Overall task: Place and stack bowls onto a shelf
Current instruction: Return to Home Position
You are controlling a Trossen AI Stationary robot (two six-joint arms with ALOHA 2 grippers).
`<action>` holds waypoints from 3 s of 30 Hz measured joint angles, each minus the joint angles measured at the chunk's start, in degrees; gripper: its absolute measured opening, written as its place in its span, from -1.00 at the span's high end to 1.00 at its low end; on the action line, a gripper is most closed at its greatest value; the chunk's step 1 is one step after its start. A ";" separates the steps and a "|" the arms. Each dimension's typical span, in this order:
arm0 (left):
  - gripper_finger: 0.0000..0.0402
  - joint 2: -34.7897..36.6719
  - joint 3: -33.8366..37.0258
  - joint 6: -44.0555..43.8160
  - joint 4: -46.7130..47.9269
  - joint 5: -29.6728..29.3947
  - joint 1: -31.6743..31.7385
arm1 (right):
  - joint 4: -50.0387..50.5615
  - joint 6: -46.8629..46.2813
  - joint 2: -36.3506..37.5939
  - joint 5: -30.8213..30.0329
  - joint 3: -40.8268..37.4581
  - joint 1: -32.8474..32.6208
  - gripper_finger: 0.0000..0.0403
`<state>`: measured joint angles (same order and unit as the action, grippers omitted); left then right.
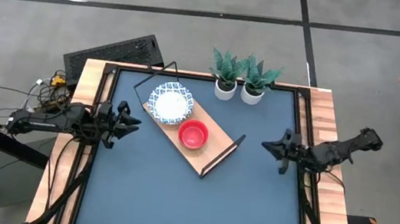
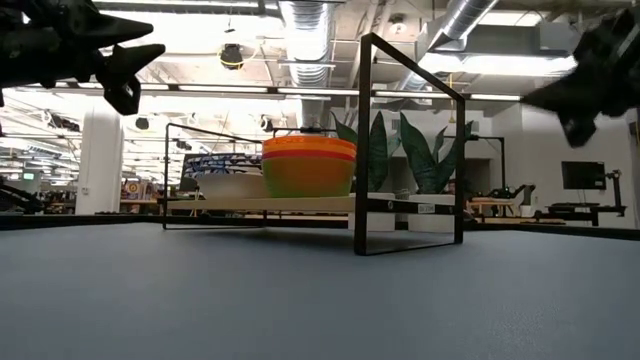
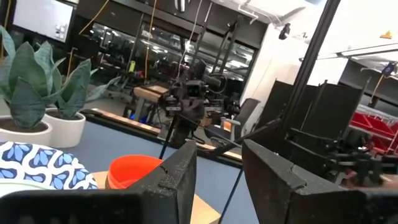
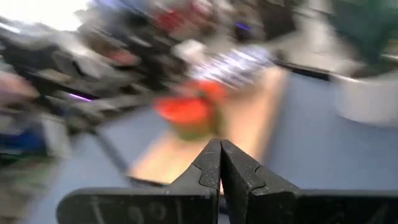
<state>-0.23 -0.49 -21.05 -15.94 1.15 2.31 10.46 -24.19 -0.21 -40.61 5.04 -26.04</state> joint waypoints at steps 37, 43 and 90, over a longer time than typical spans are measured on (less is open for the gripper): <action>0.42 0.00 0.09 9.03 10.31 1.90 -0.04 | -11.38 10.11 -0.26 41.71 -4.39 19.08 0.84; 0.42 -0.01 0.09 10.85 13.83 1.43 -0.03 | -11.36 9.53 -0.26 41.80 -4.42 19.10 0.84; 0.42 -0.13 0.11 8.21 13.94 -0.09 -0.07 | -10.86 9.62 -0.26 38.17 -4.42 19.08 0.84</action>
<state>-0.36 -0.38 -12.83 -2.00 1.06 2.24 -0.40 -14.57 -0.47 -2.44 0.62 -6.96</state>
